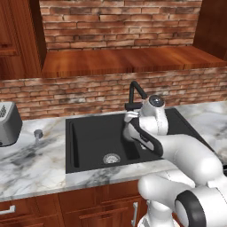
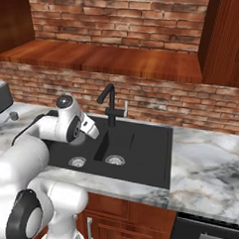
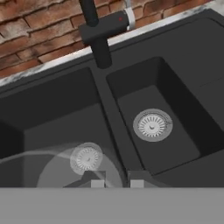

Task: Move any existing items from the left basin to the right basin for drying. Then move the measuring cup from the counter to the left basin of the sink for washing.

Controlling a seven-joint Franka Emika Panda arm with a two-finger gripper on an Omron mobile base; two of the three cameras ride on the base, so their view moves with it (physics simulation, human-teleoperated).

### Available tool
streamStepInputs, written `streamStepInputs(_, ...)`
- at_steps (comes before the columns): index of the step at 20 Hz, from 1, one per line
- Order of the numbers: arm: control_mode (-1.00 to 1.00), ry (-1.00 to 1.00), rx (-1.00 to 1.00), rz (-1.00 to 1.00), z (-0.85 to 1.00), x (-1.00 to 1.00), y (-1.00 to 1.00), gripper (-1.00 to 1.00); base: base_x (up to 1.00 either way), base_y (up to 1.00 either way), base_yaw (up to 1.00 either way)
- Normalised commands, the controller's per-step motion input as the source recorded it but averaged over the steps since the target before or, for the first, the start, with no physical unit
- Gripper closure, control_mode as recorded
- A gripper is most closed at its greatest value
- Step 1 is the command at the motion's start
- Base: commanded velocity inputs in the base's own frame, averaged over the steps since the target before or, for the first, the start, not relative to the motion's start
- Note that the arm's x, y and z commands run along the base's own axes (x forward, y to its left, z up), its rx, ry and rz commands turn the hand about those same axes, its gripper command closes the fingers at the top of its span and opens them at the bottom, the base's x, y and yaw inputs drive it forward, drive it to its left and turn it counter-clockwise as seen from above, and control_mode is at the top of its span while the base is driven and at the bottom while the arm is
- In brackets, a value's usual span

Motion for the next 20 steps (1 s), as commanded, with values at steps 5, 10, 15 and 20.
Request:
streamStepInputs(5,-1.00,0.04,0.00,0.00,0.00,0.00,-0.43,1.00,0.00,0.00,0.00)
streamStepInputs(10,-1.00,0.07,0.00,0.00,-0.04,0.00,-0.44,1.00,0.00,0.00,0.00)
streamStepInputs(15,-1.00,0.03,0.00,0.00,-0.14,0.02,-0.33,1.00,0.00,0.00,0.00)
streamStepInputs(20,-1.00,0.00,0.00,0.00,-0.29,0.03,-0.30,1.00,0.00,0.00,0.00)
